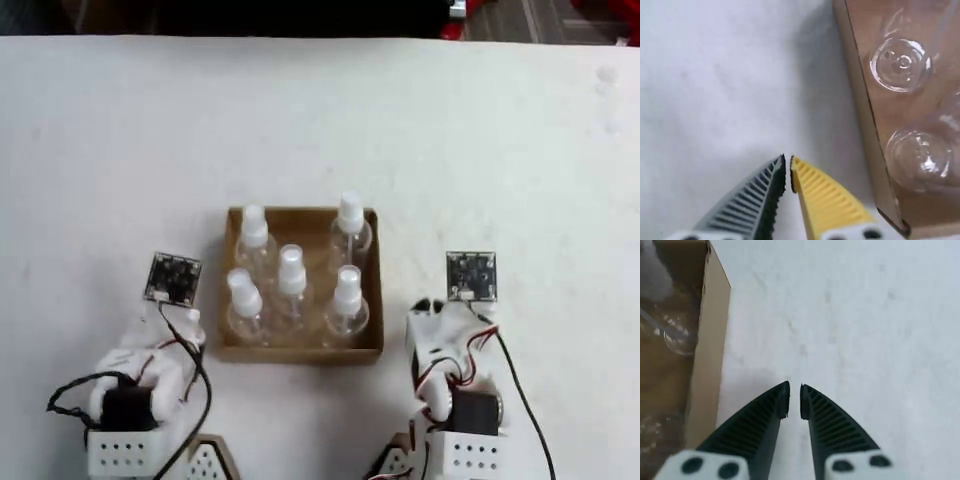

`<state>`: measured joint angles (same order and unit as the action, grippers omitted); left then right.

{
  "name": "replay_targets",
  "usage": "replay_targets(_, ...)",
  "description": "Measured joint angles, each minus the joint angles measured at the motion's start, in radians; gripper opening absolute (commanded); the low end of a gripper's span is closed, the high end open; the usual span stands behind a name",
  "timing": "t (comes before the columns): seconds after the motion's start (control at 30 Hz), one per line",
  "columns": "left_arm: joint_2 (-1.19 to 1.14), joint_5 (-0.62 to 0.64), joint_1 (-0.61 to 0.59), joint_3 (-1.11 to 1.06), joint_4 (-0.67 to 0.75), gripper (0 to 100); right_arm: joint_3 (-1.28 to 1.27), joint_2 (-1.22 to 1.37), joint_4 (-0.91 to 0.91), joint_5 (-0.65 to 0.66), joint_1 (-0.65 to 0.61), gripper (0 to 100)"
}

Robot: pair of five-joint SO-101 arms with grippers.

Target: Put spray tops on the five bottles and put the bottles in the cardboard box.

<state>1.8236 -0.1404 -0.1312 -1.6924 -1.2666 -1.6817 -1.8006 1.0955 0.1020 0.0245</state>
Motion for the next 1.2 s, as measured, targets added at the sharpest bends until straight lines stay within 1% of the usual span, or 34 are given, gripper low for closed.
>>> replay_targets(0.13, 0.000, 0.000, 0.000, 0.000, -0.015, 2, 0.000, 0.000, 0.141, 0.000, 0.000, 1.7)
replay_targets(0.2, 0.000, 0.000, 0.000, 0.000, -0.015, 2, 0.000, 0.000, 0.163, 0.000, 0.000, 1.7)
replay_targets(1.2, 0.000, 0.000, 0.000, 0.000, -0.015, 2, 0.000, 0.000, 0.169, 0.000, -0.012, 1.8)
